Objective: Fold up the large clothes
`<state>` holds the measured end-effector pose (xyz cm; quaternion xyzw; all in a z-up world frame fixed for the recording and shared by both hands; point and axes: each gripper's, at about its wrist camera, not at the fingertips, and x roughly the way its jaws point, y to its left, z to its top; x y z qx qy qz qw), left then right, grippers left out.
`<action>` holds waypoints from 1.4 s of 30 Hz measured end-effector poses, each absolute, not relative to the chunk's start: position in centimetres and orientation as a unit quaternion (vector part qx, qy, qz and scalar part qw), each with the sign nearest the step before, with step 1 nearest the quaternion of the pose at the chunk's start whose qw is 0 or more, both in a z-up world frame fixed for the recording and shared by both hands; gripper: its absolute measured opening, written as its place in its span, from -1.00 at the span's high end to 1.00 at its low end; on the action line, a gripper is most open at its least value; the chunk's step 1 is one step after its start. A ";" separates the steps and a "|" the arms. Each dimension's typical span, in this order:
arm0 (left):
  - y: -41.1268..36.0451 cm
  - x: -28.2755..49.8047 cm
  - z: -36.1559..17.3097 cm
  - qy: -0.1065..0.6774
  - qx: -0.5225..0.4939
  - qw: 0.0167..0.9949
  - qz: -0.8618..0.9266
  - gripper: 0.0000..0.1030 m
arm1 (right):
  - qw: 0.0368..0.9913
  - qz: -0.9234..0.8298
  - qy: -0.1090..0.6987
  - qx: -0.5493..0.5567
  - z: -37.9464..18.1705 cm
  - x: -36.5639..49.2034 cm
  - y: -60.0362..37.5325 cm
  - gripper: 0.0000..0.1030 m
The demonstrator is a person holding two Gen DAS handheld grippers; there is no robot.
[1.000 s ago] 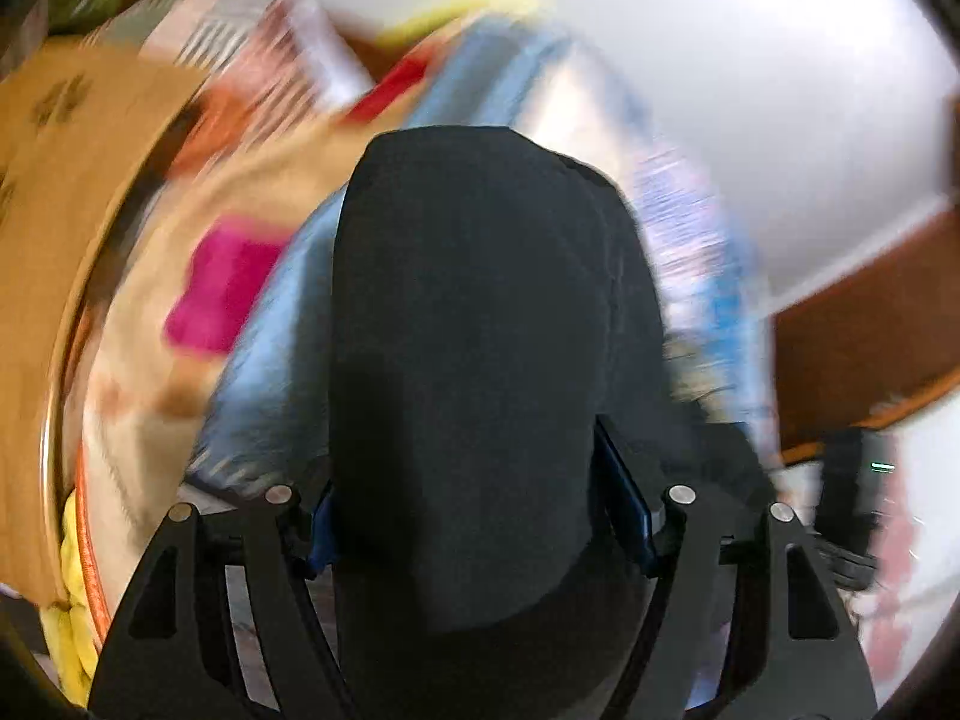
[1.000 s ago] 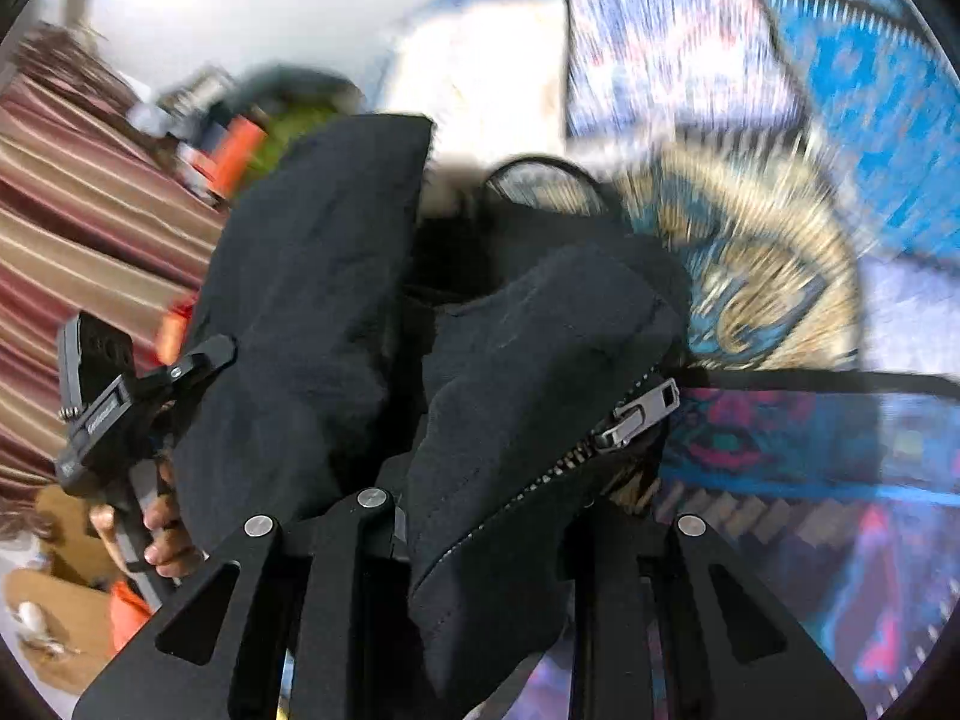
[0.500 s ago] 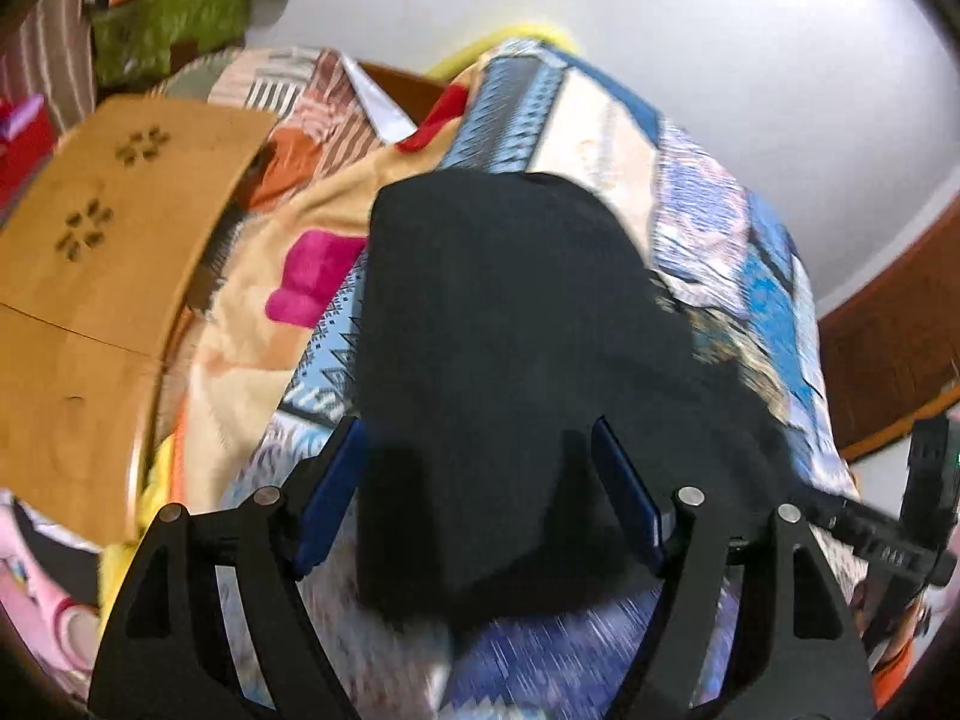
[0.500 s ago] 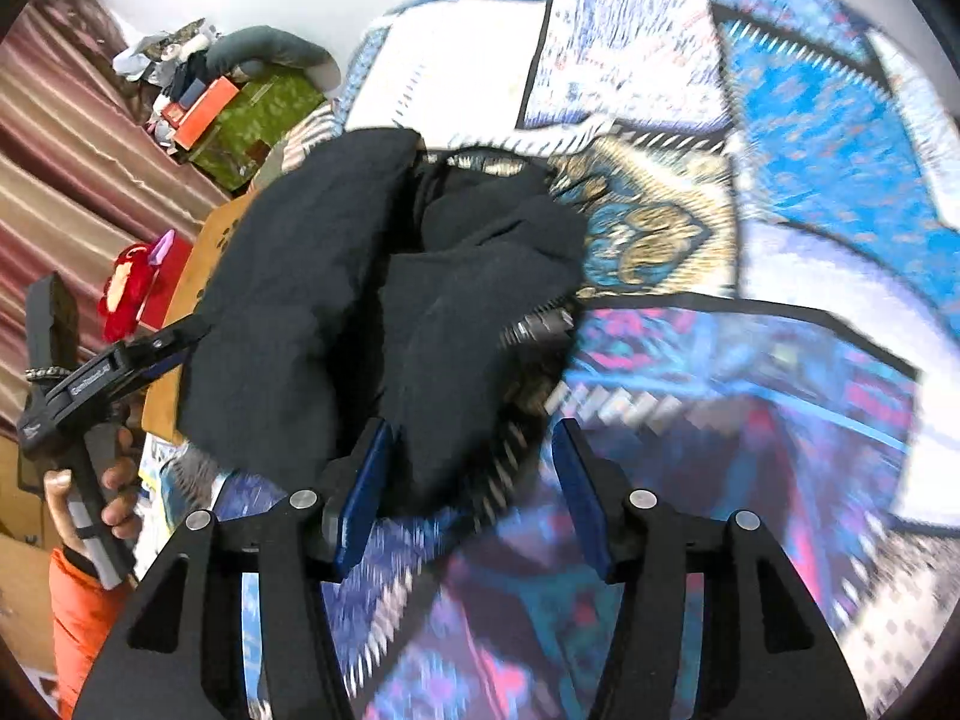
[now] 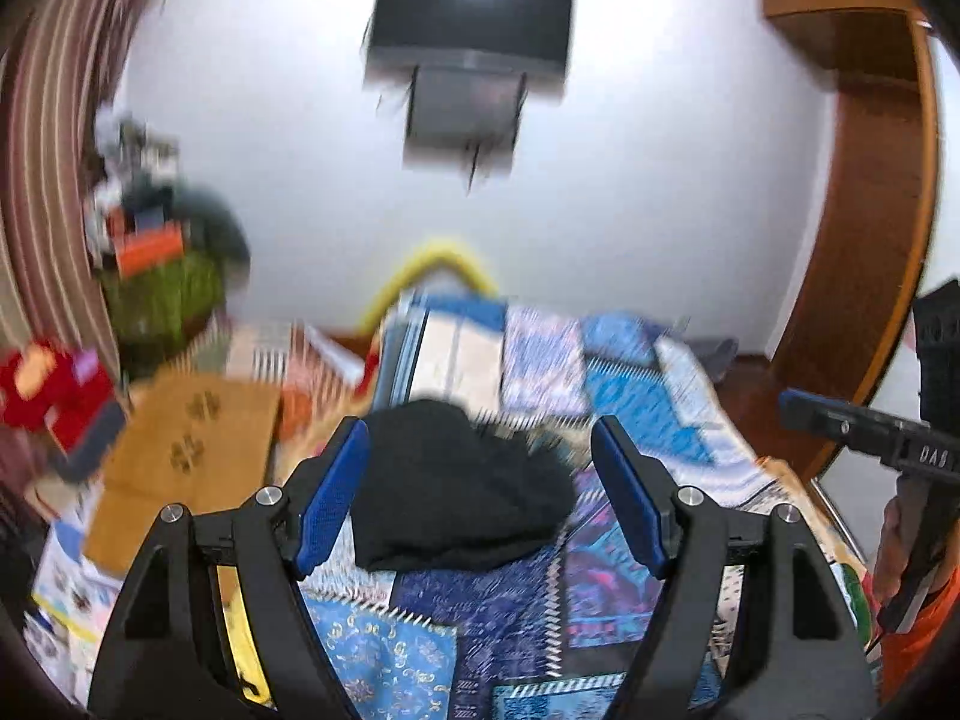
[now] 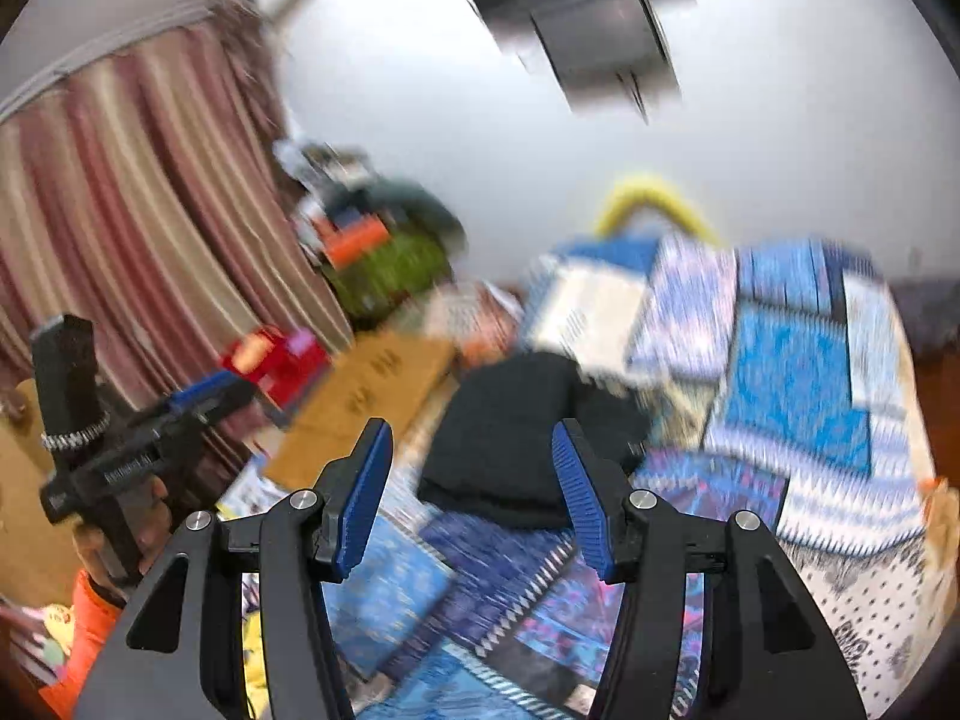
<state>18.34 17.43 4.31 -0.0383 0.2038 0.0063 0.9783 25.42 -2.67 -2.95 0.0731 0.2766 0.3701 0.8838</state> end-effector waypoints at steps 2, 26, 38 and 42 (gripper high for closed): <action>15.7 15.0 5.8 0.167 -0.020 0.986 0.010 -0.46 | 0.891 0.379 0.240 0.072 -1.1 22.3 -3.4 -0.04; 8.6 -1.3 4.4 0.021 -0.026 0.995 0.094 -0.99 | 0.959 0.277 0.060 0.022 0.6 6.8 -5.2 -1.00; 8.6 -2.2 3.8 0.021 -0.026 0.993 0.109 -0.99 | 0.959 0.274 0.073 0.008 -0.5 6.8 -4.5 -1.00; 8.3 -2.1 3.5 0.023 -0.022 0.993 0.115 -0.99 | 0.958 0.275 0.081 0.007 -1.0 6.7 -4.5 -1.00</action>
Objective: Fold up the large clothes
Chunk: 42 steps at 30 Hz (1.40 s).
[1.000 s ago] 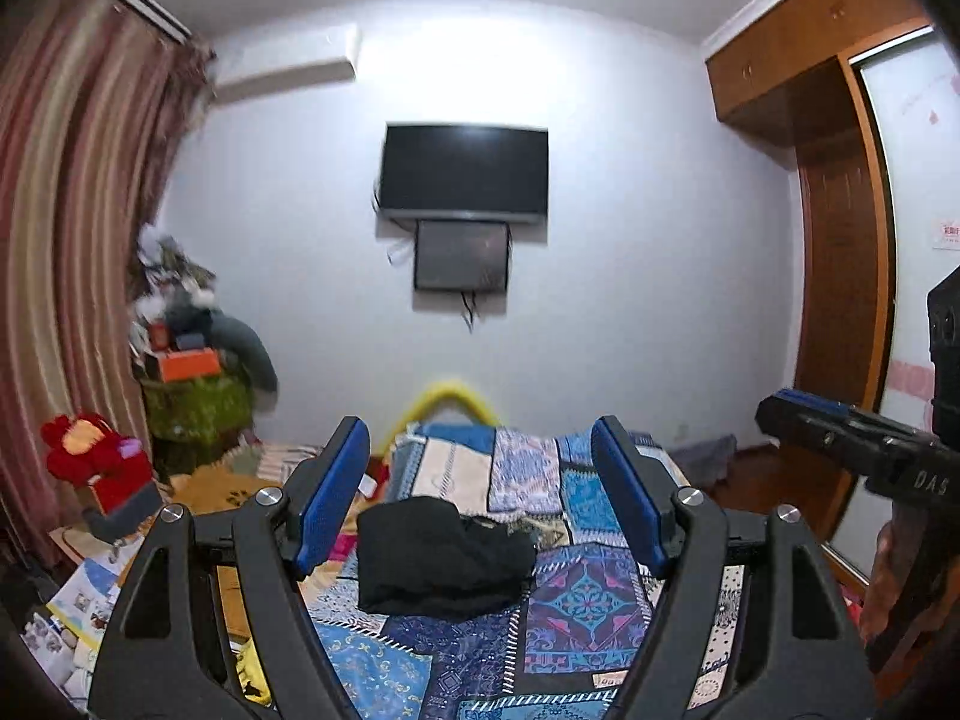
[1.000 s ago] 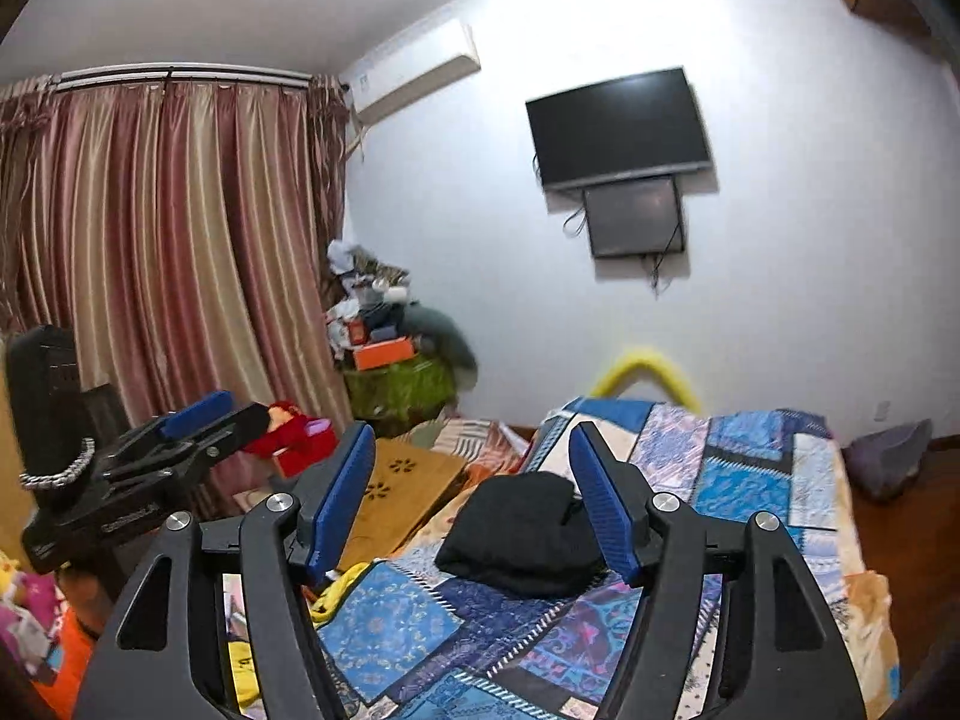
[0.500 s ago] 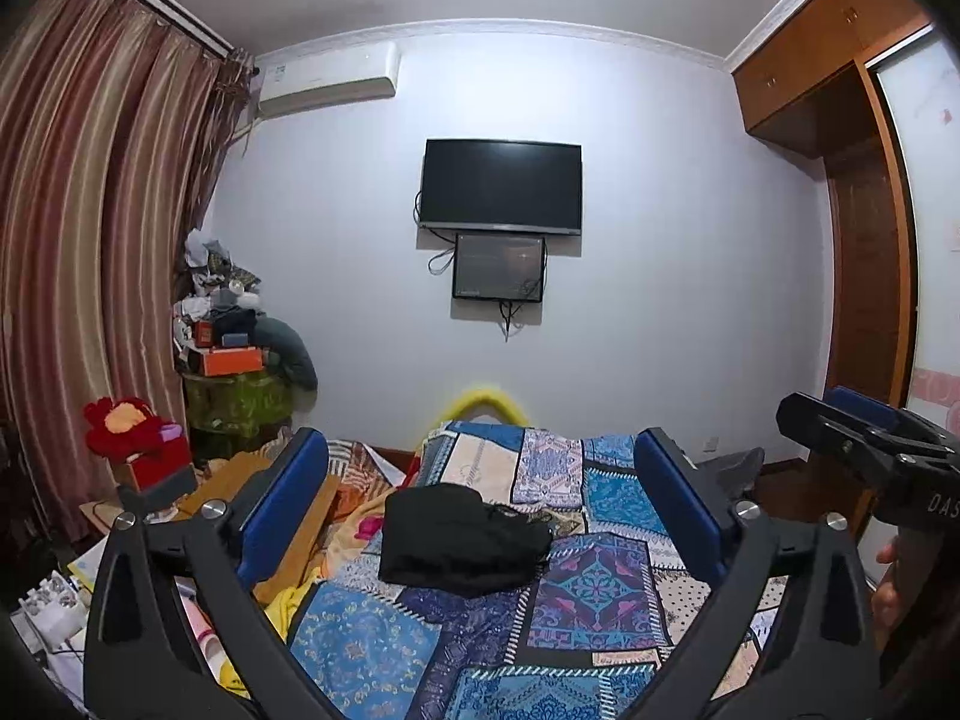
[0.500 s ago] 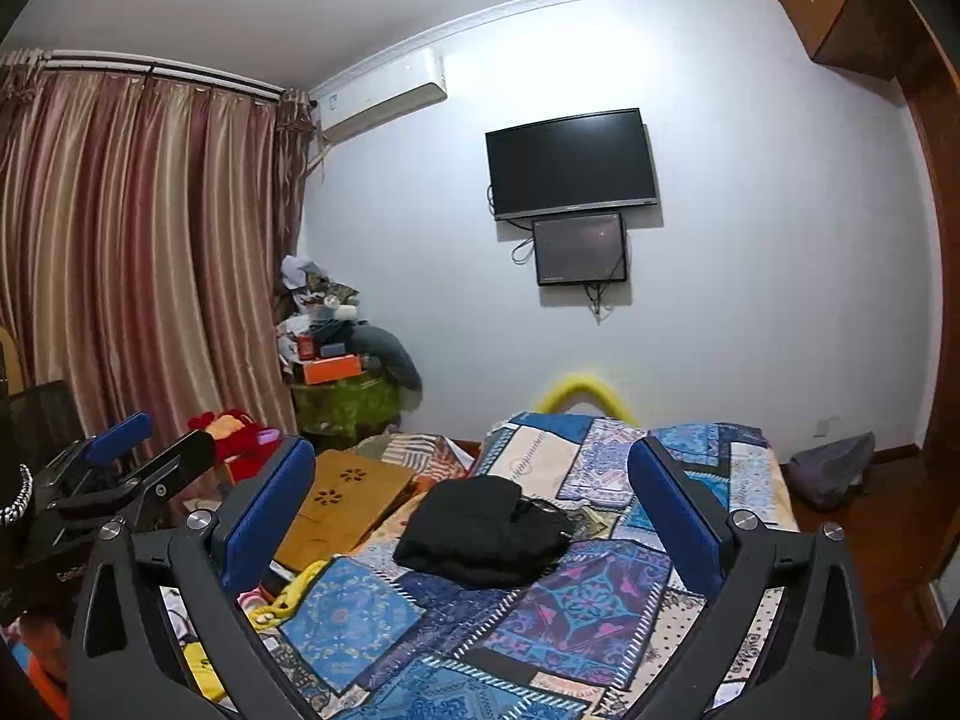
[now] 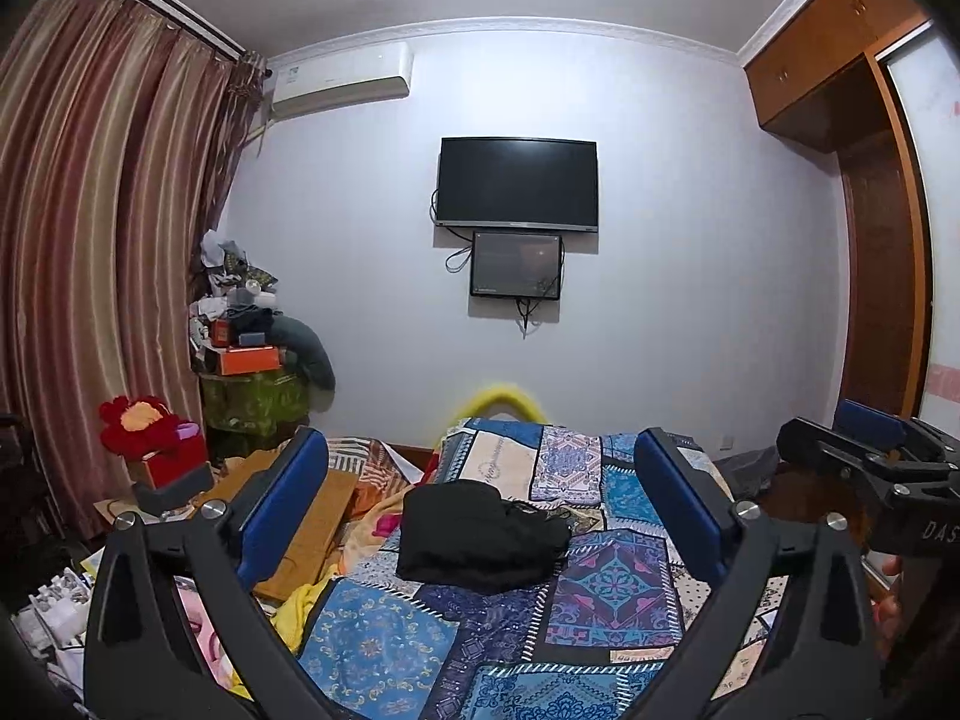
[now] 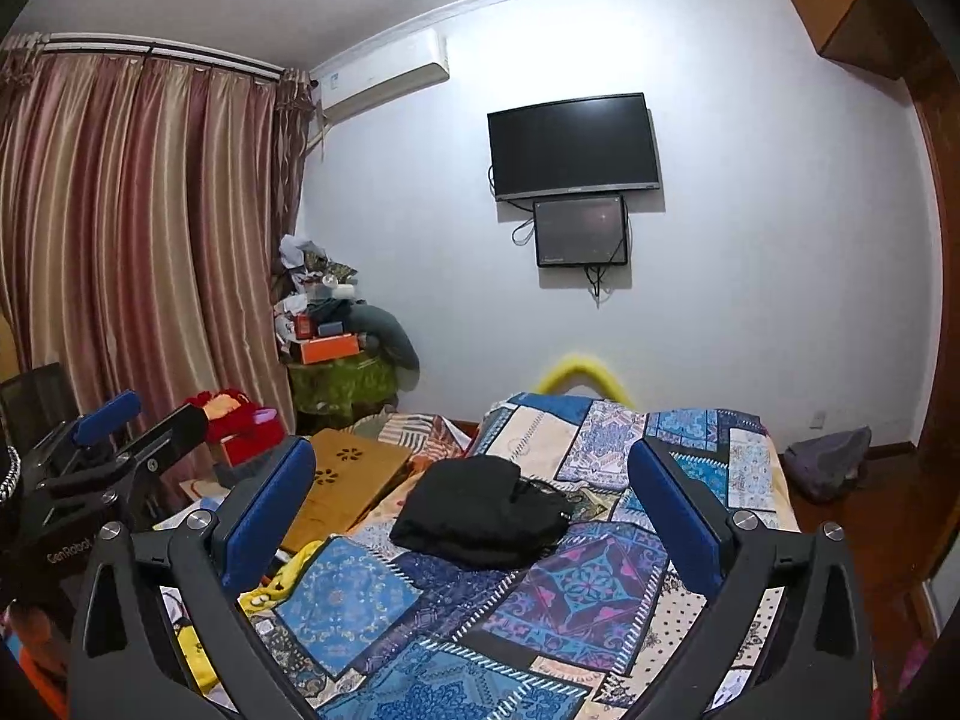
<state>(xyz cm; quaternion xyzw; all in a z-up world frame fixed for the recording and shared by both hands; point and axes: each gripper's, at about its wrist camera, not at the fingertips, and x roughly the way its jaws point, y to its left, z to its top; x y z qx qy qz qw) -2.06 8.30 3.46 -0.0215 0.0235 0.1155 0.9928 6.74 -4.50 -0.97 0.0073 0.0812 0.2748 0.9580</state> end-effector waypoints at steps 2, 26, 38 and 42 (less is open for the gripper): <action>8.2 -1.9 3.3 0.027 -0.022 0.993 0.116 -0.99 | 0.958 0.275 0.085 0.006 -1.1 6.7 -4.5 -1.00; 8.4 -1.4 2.5 0.044 -0.033 0.991 0.119 -0.99 | 0.955 0.276 0.105 -0.004 -0.3 6.1 -4.5 -1.00; 8.5 -1.1 2.2 0.050 -0.039 0.991 0.118 -0.99 | 0.955 0.277 0.109 -0.005 -0.1 6.2 -4.5 -1.00; 8.5 -1.1 2.2 0.050 -0.039 0.991 0.119 -0.99 | 0.954 0.278 0.110 -0.004 -0.1 6.2 -4.5 -1.00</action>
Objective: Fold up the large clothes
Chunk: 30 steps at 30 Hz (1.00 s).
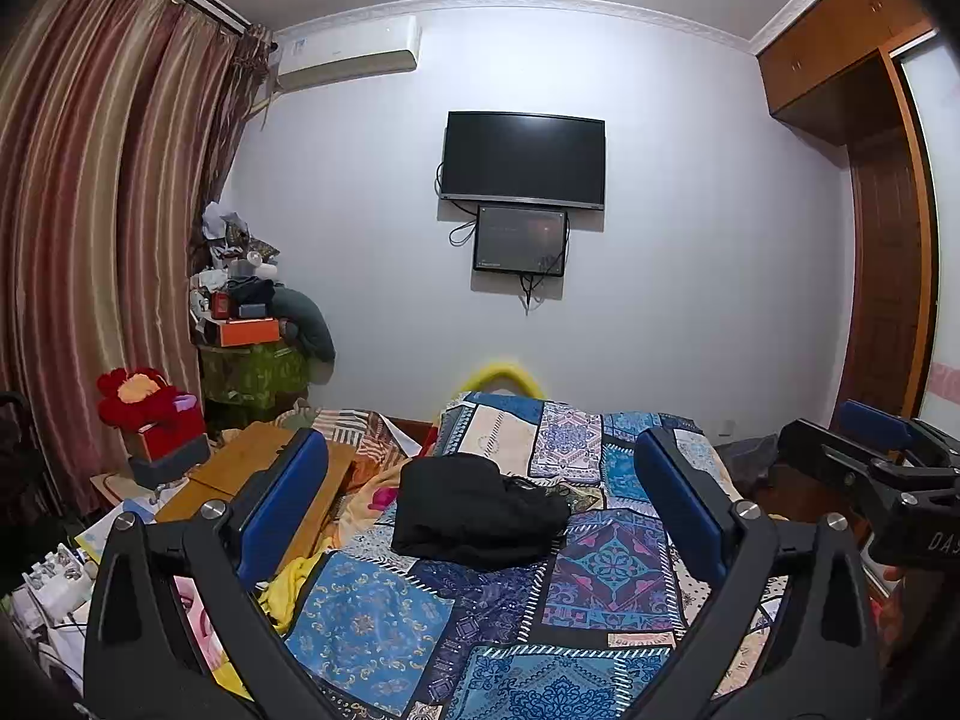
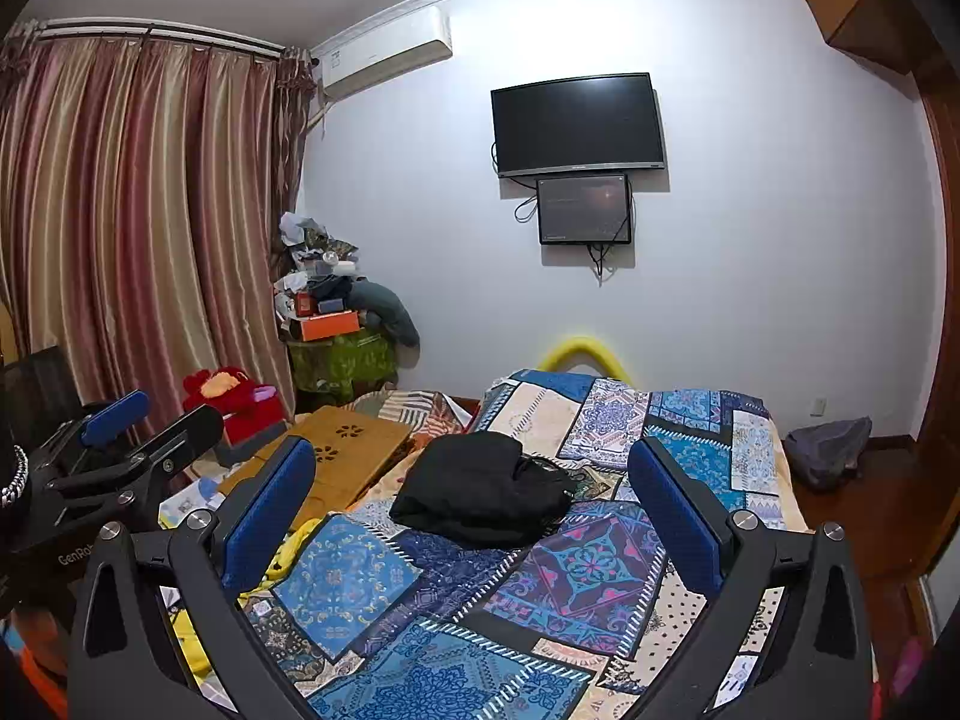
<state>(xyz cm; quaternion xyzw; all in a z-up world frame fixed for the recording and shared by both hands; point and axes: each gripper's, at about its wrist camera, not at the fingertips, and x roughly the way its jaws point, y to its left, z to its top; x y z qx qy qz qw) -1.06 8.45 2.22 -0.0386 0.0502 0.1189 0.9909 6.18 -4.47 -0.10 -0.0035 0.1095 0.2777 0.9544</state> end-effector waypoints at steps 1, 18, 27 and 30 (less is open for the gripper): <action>8.4 -1.1 2.2 0.050 -0.039 0.991 0.119 -0.99 | 0.954 0.278 0.110 -0.003 -0.1 6.2 -4.5 -1.00; 8.7 -1.0 2.2 0.057 -0.041 0.993 0.097 -0.99 | 0.954 0.276 0.115 -0.001 -0.3 6.6 -4.6 -1.00; 8.6 -0.8 1.9 0.063 -0.038 0.993 0.096 -0.99 | 0.955 0.272 0.120 0.004 -0.3 6.9 -4.8 -1.00; 8.5 -0.6 1.8 0.065 -0.032 0.992 0.099 -0.99 | 0.955 0.270 0.120 0.003 -0.5 6.9 -4.7 -1.00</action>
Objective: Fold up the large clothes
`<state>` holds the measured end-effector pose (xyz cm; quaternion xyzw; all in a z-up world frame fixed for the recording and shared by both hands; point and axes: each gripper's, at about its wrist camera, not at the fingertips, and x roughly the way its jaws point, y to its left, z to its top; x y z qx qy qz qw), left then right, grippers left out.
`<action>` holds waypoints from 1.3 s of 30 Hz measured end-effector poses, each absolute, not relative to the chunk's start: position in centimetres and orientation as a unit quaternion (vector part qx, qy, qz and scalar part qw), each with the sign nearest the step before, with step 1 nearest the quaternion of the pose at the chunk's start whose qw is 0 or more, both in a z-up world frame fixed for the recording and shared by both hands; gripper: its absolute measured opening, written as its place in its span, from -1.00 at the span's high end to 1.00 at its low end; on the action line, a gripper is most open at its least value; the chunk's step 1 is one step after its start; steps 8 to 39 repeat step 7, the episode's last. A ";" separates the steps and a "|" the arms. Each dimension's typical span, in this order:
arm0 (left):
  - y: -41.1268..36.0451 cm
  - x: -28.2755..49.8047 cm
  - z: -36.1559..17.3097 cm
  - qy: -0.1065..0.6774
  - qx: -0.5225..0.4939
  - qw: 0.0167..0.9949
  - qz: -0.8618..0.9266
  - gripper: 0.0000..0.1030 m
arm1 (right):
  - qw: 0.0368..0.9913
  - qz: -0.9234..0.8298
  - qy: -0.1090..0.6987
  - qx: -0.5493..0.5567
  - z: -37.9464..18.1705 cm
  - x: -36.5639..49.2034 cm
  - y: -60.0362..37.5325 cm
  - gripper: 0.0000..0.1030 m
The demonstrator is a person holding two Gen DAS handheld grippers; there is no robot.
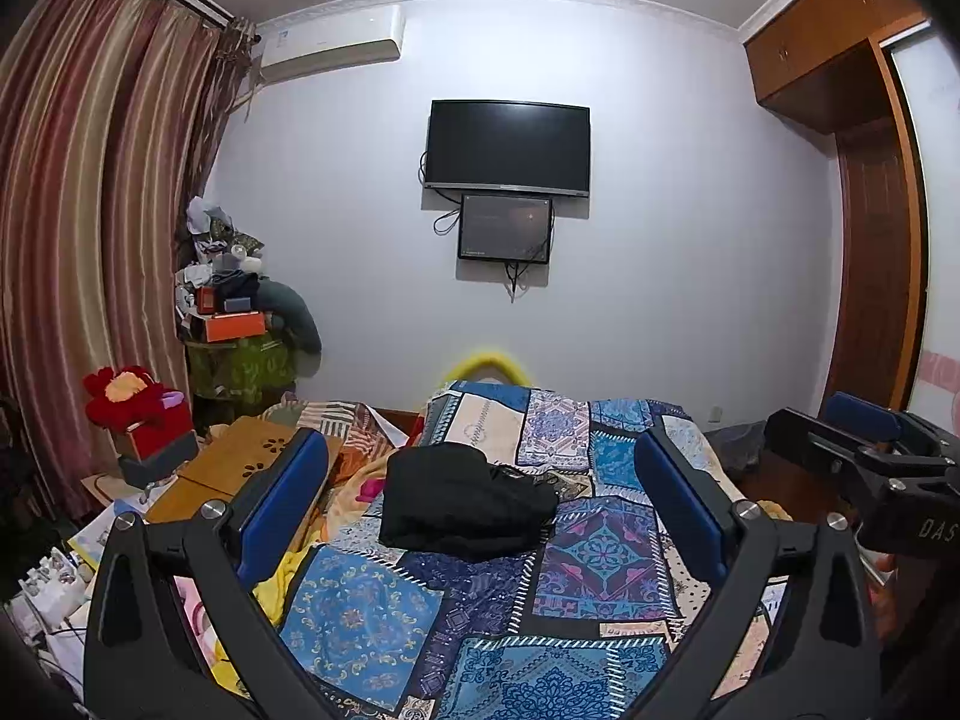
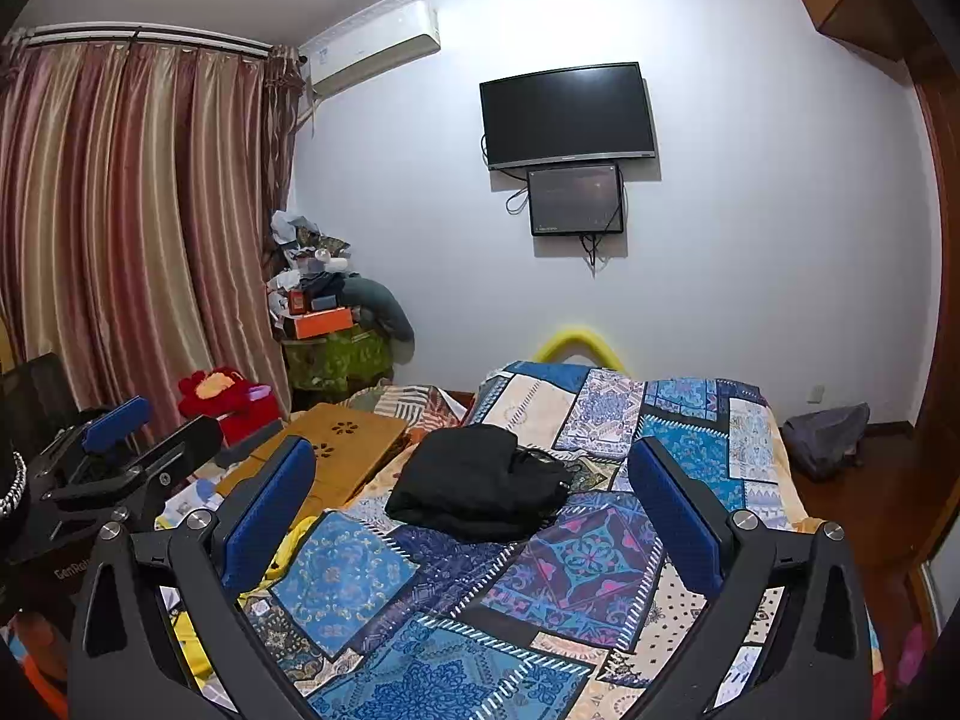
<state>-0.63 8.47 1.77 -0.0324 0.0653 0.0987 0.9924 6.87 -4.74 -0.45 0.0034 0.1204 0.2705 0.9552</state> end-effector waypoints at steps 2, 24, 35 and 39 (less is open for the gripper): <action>8.4 -0.6 1.7 0.067 -0.033 0.993 0.094 -0.99 | 0.955 0.269 0.121 0.003 -0.5 6.9 -4.7 -1.00; 8.6 -0.2 1.7 0.071 -0.035 0.993 0.094 -0.99 | 0.955 0.270 0.121 0.004 -0.4 7.0 -4.7 -1.00; 8.6 -0.2 1.7 0.071 -0.035 0.993 0.094 -0.99 | 0.955 0.270 0.121 0.004 -0.4 7.0 -4.7 -1.00; 8.6 -0.2 1.7 0.071 -0.035 0.993 0.094 -0.99 | 0.955 0.270 0.121 0.004 -0.4 7.0 -4.7 -1.00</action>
